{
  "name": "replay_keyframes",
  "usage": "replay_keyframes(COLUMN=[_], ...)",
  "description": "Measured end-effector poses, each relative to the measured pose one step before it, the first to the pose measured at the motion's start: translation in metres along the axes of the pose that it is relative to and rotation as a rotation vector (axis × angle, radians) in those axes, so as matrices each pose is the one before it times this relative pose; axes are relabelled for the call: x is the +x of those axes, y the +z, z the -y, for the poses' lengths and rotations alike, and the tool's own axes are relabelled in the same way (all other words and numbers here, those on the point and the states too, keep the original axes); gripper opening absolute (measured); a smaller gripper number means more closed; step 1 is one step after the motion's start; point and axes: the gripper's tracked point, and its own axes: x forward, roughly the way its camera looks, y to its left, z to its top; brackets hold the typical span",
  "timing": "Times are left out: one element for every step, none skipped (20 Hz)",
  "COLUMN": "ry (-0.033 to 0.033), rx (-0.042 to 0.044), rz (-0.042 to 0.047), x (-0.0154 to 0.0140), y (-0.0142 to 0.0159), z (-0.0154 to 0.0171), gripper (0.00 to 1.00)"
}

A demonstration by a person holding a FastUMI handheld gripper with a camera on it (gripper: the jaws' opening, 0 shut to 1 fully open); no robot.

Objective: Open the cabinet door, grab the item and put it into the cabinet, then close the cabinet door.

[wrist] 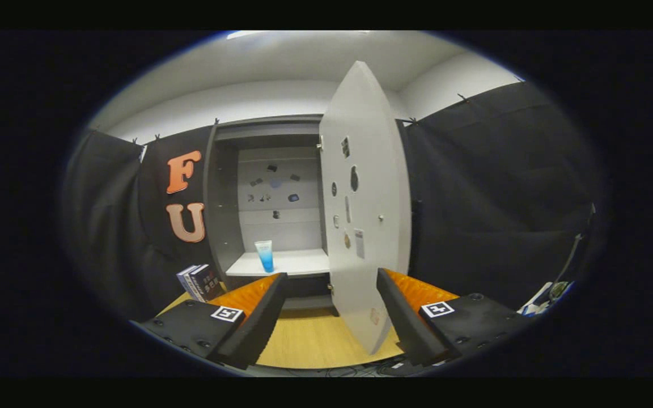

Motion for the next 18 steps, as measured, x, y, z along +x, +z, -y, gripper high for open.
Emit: replay_keyframes(ry=[-0.00677, -0.00605, -0.00815, -0.00496, -0.00764, -0.00414, -0.00148, -0.00139, -0.0009, -0.00108, -0.00177, -0.00197, -0.00082, -0.00038, -0.00146, 0.00185, 0.00449, 0.00523], rx=[0.00456, 0.00674, 0.00746, 0.00611, 0.00279, 0.00138, 0.00103, 0.00036, 0.00057, 0.0004, 0.0005, 0.00203, 0.00298, 0.0017, 0.00155, 0.00352, 0.00464, 0.00483], rz=[-0.00218, -0.00291, -0.00387, -0.00077, -0.00329, -0.00297, -0.00313, -0.00518, -0.00509, -0.00359, -0.00573, -0.00505, -0.00458, -0.00684, -0.00977, -0.00908, -0.00823, -0.00371], x=[-0.00239, -0.00075, 0.00052, 0.001, 0.00213, 0.00112, 0.00264, 0.00383, 0.00184, 0.00161, 0.00441, 0.00526, 0.0059, 0.00406, 0.0048, 0.00447, 0.00296, 0.00323], y=[-0.00014, -0.00017, -0.0013, -0.00005, -0.00125, -0.00227, -0.00257, -0.00254, -0.00465, -0.0044, -0.00461, -0.00498, -0.00483, -0.00426, -0.00579, -0.00507, -0.00385, -0.00207], z=[0.01346, 0.01217, 0.01242, 0.01185, 0.0117, 0.01021, 0.00806, 0.00669, 0.0088, 0.00888, 0.00554, 0.00451, 0.0034, 0.00433, 0.00383, 0.00198, -0.00028, -0.00021], gripper=[0.99, 0.99, 0.99, 0.99, 0.99, 0.99, 0.99, 0.99, 0.99, 0.99, 0.99, 0.99, 0.99, 0.99, 0.99, 0.99, 0.99, 0.99])
